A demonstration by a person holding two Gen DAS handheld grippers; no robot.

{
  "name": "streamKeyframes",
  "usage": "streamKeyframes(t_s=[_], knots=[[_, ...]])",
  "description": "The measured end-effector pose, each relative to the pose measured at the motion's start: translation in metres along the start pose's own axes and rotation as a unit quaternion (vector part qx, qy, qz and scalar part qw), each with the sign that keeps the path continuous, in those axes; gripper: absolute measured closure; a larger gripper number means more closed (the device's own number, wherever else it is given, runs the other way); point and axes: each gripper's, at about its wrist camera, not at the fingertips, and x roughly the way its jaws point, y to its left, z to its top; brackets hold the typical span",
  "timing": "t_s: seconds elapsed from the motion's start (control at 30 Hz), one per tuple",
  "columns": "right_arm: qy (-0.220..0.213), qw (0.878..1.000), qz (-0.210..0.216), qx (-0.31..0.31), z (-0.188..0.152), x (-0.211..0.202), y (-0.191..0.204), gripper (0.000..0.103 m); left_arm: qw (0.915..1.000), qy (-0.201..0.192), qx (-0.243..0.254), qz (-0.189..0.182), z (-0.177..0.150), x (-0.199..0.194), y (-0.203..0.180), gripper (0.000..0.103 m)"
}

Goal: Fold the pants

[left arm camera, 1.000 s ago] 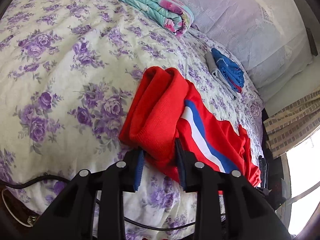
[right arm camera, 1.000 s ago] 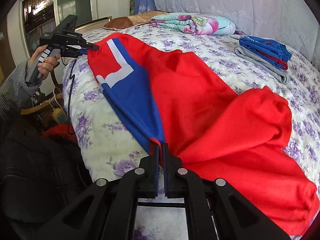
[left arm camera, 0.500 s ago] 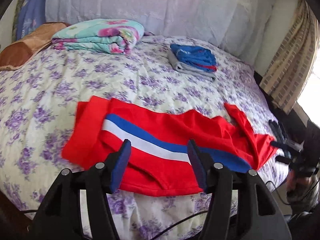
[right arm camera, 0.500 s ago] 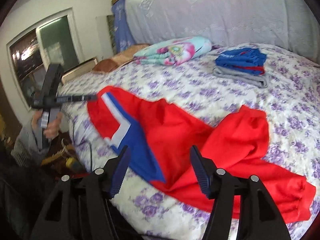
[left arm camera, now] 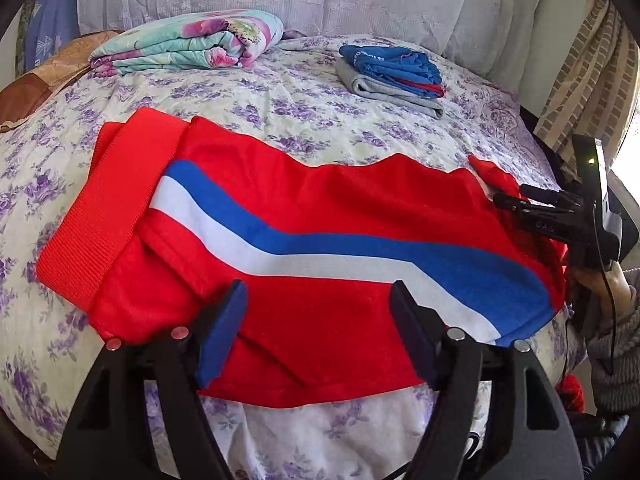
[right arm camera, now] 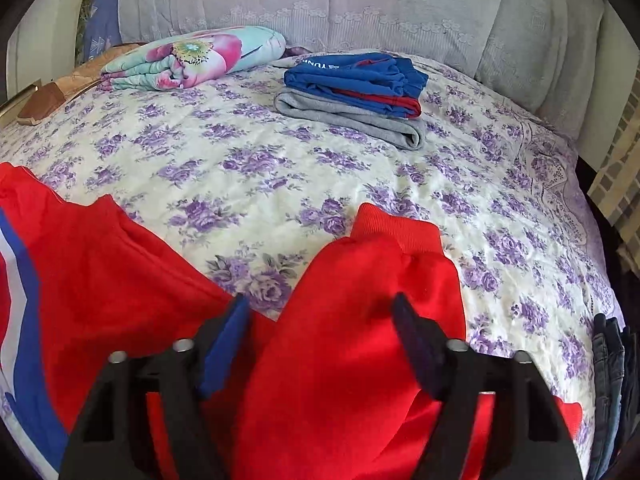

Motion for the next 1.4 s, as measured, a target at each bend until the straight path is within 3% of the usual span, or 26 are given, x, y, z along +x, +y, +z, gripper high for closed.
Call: streamKeyframes(t_s=[0.07,0.17,0.23,0.33,0.43,0.5,0.57,0.6,0.73,0.8,0.9,1.03,1.07,1.13,1.23,1.33,1.4], knots=[[-0.003,1.0,0.02,0.021,-0.005,-0.006,-0.013,0.09,1.0,-0.002,0.005,0.001,-0.001,0.001,-0.002,0.026],[-0.042,0.997,0.034,0.059,-0.014,-0.032,-0.035,0.096,0.9997,-0.003,0.021,0.013,-0.003,0.003,-0.009,0.025],[-0.076,0.987,0.07,0.126,-0.023,-0.059,-0.065,0.096,0.9995,-0.004,0.024,0.018,-0.003,0.003,-0.01,0.024],[-0.105,0.959,0.097,0.243,-0.062,-0.099,-0.117,0.096,0.9998,-0.005,0.013,0.013,-0.002,0.002,-0.007,0.024],[-0.071,0.926,0.123,0.349,-0.124,-0.107,-0.147,0.094,0.9998,-0.008,0.016,0.013,-0.003,0.002,-0.008,0.024],[-0.043,0.905,0.135,0.4,-0.157,-0.102,-0.156,0.077,0.9995,-0.005,0.023,0.019,-0.003,0.004,-0.012,0.021],[-0.067,0.891,0.123,0.431,-0.172,-0.108,-0.164,0.064,0.9994,-0.002,0.025,0.023,-0.002,0.005,-0.014,0.019],[-0.081,0.897,0.107,0.421,-0.169,-0.113,-0.164,0.063,0.9994,0.0,0.024,0.025,-0.002,0.005,-0.015,0.019],[-0.112,0.951,0.041,0.284,-0.135,-0.133,-0.131,0.06,0.9996,0.004,0.014,0.026,-0.001,0.004,-0.014,0.019],[-0.117,0.973,-0.001,0.2,-0.119,-0.134,-0.104,0.044,0.9995,0.004,0.012,0.028,-0.001,0.004,-0.015,0.019],[-0.122,0.985,-0.061,0.107,-0.102,-0.122,-0.078,0.043,0.9992,0.006,0.015,0.037,-0.002,0.005,-0.018,0.019],[-0.1,0.991,-0.075,0.044,-0.082,-0.092,-0.06,0.043,0.9992,0.008,0.013,0.038,-0.002,0.004,-0.018,0.019],[-0.091,0.991,-0.094,0.023,-0.08,-0.083,-0.056,0.045,0.9992,0.008,0.012,0.037,-0.002,0.003,-0.018,0.019],[-0.081,0.989,-0.121,0.015,-0.08,-0.074,-0.063,0.069,0.9992,0.01,0.011,0.037,-0.002,0.003,-0.018,0.019],[-0.097,0.983,-0.049,0.148,-0.095,-0.091,-0.115,0.079,0.9993,0.009,0.01,0.035,-0.002,0.003,-0.018,0.019],[-0.095,0.944,0.039,0.312,-0.133,-0.098,-0.179,0.08,0.9995,0.008,0.007,0.03,-0.002,0.003,-0.017,0.019],[-0.071,0.917,0.056,0.388,-0.162,-0.091,-0.204,0.074,0.9995,0.008,0.008,0.029,-0.002,0.004,-0.017,0.018]])
